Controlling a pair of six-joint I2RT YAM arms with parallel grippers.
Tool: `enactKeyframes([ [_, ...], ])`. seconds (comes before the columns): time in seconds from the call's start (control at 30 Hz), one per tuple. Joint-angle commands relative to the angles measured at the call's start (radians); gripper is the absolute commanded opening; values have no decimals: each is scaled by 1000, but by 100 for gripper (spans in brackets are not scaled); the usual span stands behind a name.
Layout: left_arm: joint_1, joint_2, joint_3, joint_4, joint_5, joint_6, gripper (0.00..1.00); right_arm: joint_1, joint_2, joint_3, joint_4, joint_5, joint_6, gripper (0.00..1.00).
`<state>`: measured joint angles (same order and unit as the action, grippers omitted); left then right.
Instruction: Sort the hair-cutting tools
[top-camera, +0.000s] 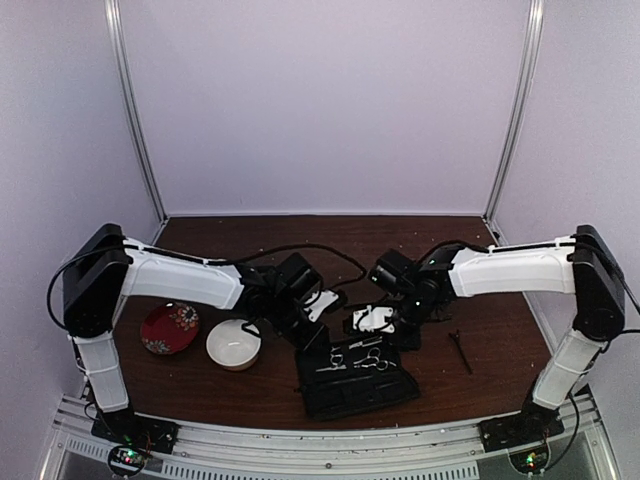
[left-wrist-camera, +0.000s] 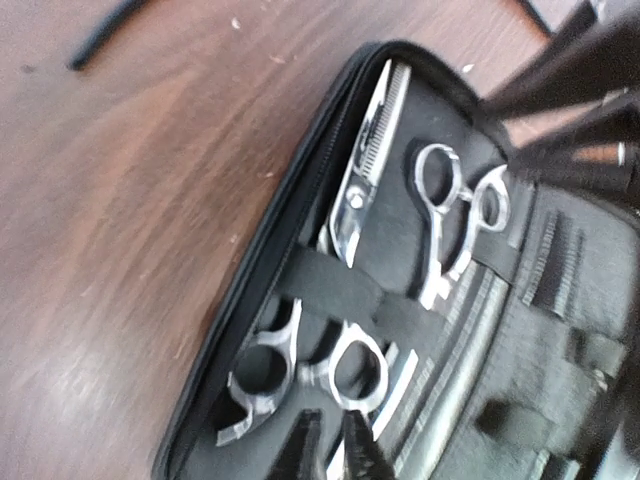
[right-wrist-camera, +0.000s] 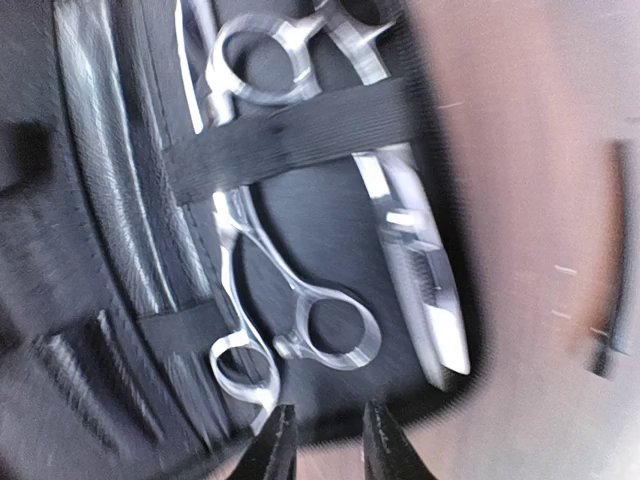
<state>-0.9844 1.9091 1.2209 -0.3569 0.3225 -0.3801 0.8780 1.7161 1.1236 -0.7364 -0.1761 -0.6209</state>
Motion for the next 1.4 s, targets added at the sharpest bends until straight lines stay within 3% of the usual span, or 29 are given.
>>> enactKeyframes([
  [0.0,-2,-150,-35,-43,-72,33,18,-48,-131,-12,-33,-46,16,27],
  [0.37,-2,-218,-53,-185,-200,-9,35,-99,-294,-178,-52,42,47,30],
  [0.5,-5,-217,-48,-248,-128,-32,40,-171,-358,-210,-97,57,42,31],
  [0.57,-27,-219,-62,-269,-86,-7,40,-191,-375,-239,-112,96,37,33],
  [0.8,-110,-270,-55,-295,-153,14,39,-266,-400,-354,-120,195,76,40],
  [1.1,-231,-301,-20,-267,-261,-23,35,-317,-376,-416,-98,195,109,48],
  [1.37,-281,-321,-32,-182,-328,-71,34,-400,-287,-425,-36,247,121,42],
])
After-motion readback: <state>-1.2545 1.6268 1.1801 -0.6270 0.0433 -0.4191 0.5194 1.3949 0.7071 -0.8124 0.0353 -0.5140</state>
